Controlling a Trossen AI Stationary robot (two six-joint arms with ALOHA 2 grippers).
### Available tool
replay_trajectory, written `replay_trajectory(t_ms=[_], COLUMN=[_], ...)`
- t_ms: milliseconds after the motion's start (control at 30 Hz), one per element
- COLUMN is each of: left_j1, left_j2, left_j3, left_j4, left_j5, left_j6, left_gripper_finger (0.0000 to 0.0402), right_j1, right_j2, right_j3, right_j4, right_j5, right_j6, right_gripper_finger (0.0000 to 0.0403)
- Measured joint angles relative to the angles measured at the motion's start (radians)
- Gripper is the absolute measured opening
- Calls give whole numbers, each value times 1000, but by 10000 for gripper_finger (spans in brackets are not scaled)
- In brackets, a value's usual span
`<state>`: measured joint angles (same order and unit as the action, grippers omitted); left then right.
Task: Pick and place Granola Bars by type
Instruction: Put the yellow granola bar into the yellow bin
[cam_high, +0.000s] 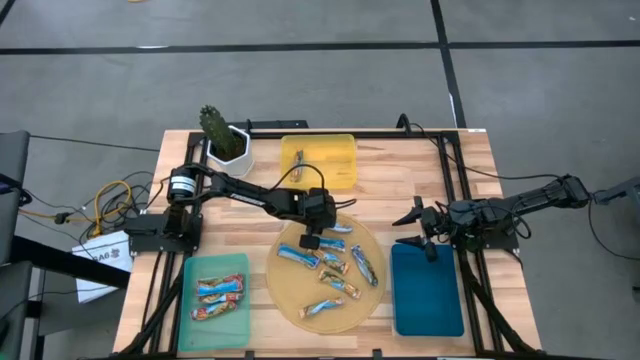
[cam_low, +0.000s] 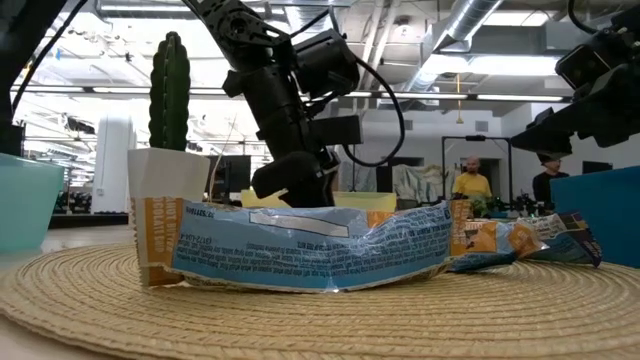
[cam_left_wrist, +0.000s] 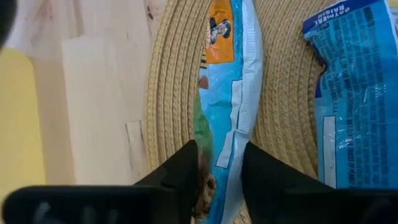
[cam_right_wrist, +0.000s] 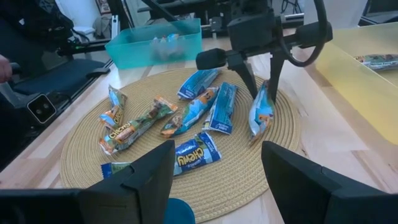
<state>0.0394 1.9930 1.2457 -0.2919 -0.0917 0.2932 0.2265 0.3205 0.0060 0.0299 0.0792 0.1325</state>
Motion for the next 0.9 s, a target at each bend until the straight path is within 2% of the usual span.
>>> replay_trajectory(t_ms=[200, 533, 900], left_j1=[0, 0, 17], left_j2=[0, -40, -156], left_j3=[1, 1, 1], left_j4=[-4, 54, 286], left_j5=[-1, -2, -14], left_j6=[0, -100, -227], left_gripper_finger=[51, 55, 55], right_j1=[0, 0, 0], right_j2=[0, 0, 0], right_j3=[0, 0, 0], right_j4=[0, 0, 0], right_j5=[0, 0, 0], right_j6=[0, 0, 0], right_gripper_finger=[234, 234, 234])
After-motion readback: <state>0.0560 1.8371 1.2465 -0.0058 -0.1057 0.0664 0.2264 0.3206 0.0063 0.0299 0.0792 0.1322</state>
